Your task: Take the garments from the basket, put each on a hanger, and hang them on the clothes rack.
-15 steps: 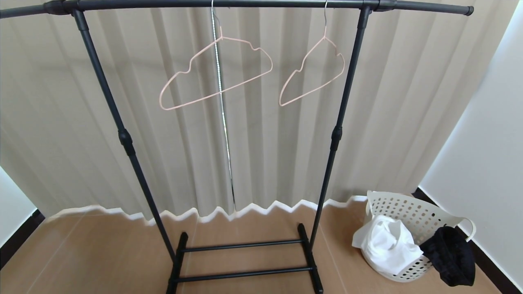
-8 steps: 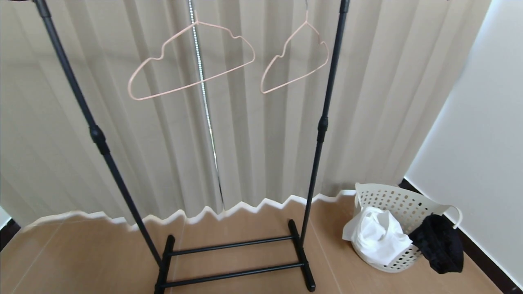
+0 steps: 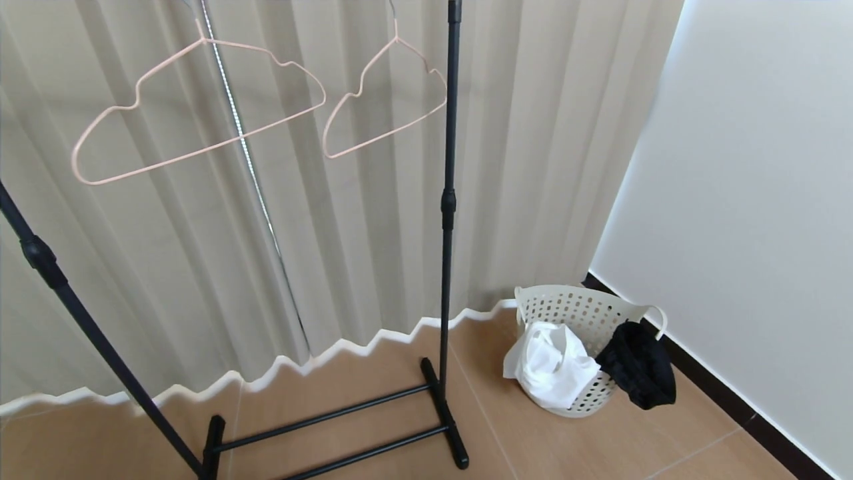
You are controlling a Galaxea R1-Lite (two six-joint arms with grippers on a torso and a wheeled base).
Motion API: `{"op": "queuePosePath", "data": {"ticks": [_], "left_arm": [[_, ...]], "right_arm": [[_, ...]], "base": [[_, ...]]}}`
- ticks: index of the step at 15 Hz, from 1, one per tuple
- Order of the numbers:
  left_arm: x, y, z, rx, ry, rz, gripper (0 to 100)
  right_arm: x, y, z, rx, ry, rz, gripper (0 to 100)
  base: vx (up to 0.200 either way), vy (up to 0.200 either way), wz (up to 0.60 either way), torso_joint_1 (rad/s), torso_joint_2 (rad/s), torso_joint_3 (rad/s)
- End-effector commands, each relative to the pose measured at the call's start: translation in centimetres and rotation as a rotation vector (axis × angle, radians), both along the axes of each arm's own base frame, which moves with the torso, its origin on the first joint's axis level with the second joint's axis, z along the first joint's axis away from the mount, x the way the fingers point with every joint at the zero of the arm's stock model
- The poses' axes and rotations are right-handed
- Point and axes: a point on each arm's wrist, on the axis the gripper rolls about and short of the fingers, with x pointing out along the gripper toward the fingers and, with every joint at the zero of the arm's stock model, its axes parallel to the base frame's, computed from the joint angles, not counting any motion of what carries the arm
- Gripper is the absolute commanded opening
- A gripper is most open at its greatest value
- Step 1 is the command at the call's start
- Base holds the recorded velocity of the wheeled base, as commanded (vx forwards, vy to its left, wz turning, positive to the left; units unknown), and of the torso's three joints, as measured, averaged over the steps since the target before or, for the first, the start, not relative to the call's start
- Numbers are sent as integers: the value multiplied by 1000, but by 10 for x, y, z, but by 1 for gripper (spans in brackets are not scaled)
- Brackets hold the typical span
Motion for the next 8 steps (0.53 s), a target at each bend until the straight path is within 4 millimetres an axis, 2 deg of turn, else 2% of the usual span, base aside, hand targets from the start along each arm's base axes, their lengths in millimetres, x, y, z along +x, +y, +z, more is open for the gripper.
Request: {"op": "queuePosePath", "data": {"ticks": [1,3,5,8], "left_arm": [[0,0,0,0,1,0,100],[0,0,0,0,1,0,100],[0,0,0,0,1,0,100],[0,0,0,0,1,0,100]], "right_arm": [[0,0,0,0,0,2,100],[0,0,0,0,0,0,100],[0,0,0,0,0,0,100],[0,0,0,0,0,2,100]], "base": [[0,-200,0,-2,2,2],[0,-200,0,2,2,-2],[200,-200,0,2,2,2],[200,0,0,-4,4,2]]}}
